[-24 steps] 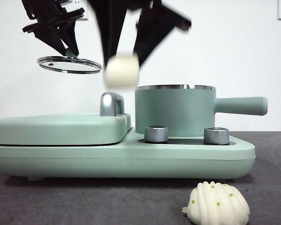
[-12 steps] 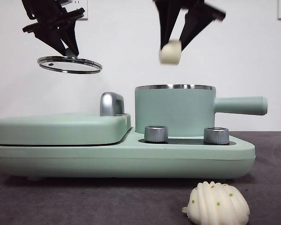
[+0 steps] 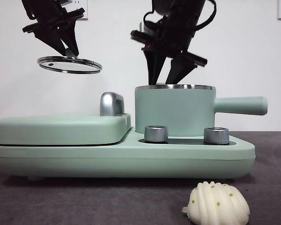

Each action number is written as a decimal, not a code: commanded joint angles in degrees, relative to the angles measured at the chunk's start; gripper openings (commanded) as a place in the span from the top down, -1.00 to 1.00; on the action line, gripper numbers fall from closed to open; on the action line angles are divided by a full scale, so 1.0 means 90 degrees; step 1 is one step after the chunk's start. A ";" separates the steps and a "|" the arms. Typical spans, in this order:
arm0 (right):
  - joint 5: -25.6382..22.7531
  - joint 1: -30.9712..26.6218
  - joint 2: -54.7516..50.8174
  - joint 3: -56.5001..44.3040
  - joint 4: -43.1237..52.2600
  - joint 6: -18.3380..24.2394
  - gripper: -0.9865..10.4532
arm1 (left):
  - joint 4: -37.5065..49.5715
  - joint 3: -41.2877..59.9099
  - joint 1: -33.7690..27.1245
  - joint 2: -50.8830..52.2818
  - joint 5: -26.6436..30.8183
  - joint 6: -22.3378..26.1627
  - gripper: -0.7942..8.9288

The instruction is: Put the buns in a small steamer

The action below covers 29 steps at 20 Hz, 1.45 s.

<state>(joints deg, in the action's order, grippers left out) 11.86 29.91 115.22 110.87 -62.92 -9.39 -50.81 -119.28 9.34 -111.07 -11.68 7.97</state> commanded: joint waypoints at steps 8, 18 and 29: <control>0.0015 0.0000 0.0425 0.0153 -0.0022 0.0046 0.47 | 0.0168 -0.0255 0.0002 -0.0068 -0.0019 0.0061 0.74; 0.0005 -0.0051 0.0401 0.0389 -0.0058 0.0041 0.23 | 0.0165 -0.0255 0.0002 -0.0068 -0.0019 0.0058 0.74; -0.0444 -0.0095 0.0321 0.1795 -0.1355 0.0158 0.06 | 0.0160 -0.0253 0.0002 -0.0068 -0.0019 0.0061 0.74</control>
<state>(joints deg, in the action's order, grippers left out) 7.88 28.82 117.45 125.69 -75.48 -8.84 -50.76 -119.28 9.34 -111.07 -11.68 7.99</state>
